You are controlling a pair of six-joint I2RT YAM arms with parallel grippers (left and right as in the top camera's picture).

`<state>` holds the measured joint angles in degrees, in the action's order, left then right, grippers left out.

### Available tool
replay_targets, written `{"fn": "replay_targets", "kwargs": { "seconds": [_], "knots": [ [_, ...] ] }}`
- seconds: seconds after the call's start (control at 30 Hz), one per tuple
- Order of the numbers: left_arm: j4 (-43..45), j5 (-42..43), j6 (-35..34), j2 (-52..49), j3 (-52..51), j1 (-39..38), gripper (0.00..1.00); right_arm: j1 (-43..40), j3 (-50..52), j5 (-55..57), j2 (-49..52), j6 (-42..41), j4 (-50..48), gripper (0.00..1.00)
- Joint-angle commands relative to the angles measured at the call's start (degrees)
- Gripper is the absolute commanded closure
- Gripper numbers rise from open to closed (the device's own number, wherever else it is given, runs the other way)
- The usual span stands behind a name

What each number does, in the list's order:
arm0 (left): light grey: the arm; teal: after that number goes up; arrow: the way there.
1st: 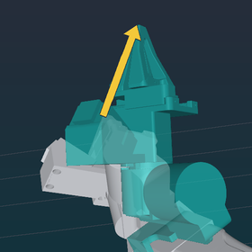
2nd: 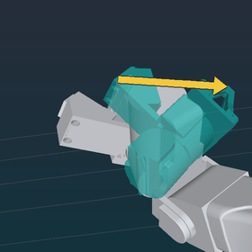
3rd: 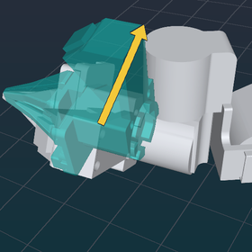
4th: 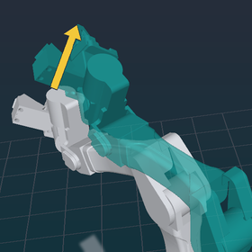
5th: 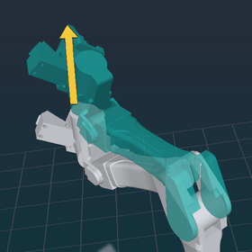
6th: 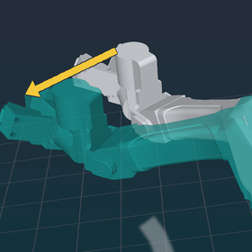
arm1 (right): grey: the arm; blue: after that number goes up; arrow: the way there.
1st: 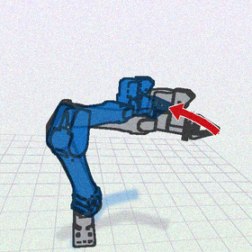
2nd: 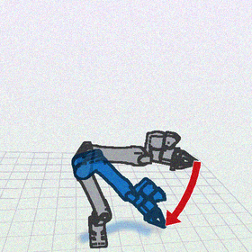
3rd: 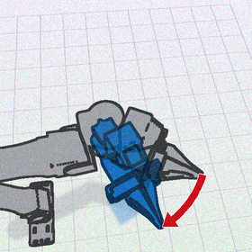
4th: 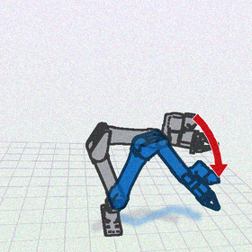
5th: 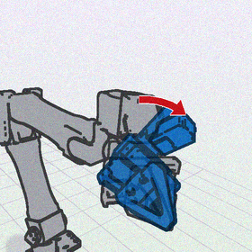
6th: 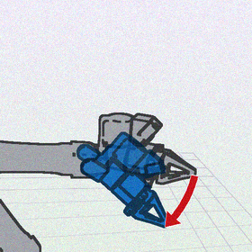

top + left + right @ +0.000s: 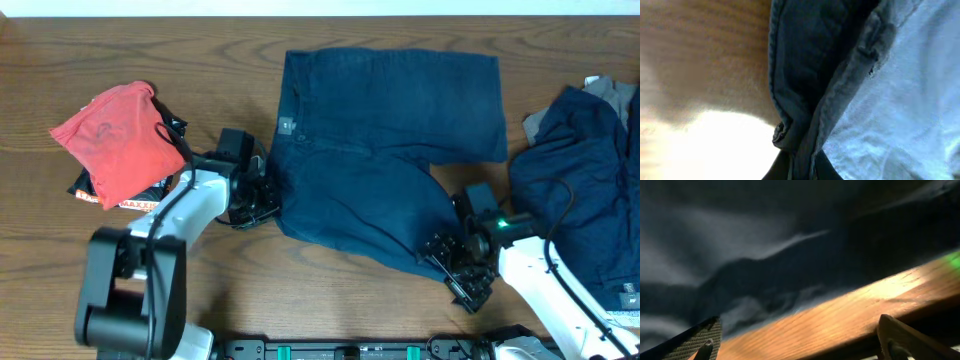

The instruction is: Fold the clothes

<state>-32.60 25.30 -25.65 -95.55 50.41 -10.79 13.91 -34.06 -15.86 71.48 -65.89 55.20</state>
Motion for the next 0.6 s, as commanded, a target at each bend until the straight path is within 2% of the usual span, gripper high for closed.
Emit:
{"fn": "replay_targets", "kwargs": {
  "seconds": [0.0,0.17,0.33,0.4,0.57],
  "knots": [
    [-1.95,-0.7,0.57,4.87,0.28,0.81,0.94,0.02,2.32,-0.52,-0.68,-4.98,-1.29,0.03],
    [-6.1,-3.58,0.52,9.42,0.28,0.81,0.94,0.02,5.75,3.06,-0.68,-10.49,-7.72,0.05],
    [-9.81,-3.98,0.52,10.25,0.28,0.81,0.94,0.02,8.87,4.48,-0.68,-12.96,-11.74,0.14],
    [-11.52,-3.98,0.52,10.25,0.28,0.81,0.94,-0.04,10.14,4.57,-0.66,-13.0,-12.24,0.2],
    [-15.74,-4.24,0.55,10.27,0.28,0.81,0.94,-0.09,12.37,6.69,-0.68,-16.39,-12.41,0.46]
  ]
}}
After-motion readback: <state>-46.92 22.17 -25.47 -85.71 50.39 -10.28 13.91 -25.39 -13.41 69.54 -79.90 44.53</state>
